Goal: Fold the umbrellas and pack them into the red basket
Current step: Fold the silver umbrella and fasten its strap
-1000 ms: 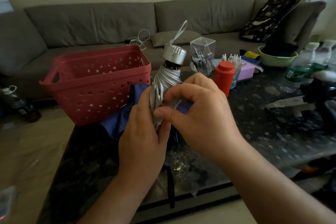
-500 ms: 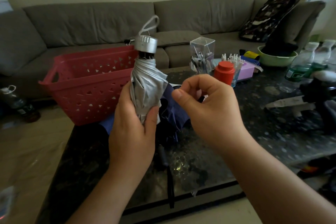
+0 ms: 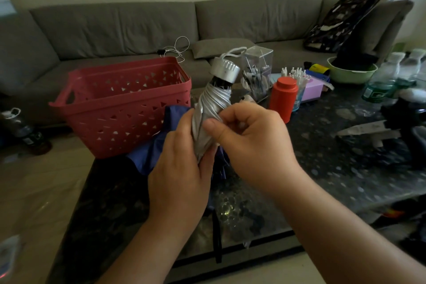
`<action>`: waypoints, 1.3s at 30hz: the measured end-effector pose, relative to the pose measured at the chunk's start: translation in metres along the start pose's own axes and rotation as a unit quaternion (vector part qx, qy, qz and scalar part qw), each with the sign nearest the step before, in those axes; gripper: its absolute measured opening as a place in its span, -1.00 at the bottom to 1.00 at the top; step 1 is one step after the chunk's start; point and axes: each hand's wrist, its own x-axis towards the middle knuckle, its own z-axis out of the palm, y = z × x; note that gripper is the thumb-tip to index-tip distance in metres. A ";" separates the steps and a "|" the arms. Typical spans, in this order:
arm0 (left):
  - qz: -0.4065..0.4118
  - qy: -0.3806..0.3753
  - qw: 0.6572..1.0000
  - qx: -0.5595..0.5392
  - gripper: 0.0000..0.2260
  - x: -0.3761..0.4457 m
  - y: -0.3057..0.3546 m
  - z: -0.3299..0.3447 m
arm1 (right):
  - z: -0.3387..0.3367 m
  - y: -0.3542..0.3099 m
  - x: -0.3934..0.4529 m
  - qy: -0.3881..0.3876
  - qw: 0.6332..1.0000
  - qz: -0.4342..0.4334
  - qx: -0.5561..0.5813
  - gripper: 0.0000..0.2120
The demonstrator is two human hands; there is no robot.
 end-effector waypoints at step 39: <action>-0.055 -0.158 0.959 -0.229 -0.39 -0.010 0.011 0.003 | -0.022 0.028 0.022 -0.077 0.975 0.110 0.177 -0.76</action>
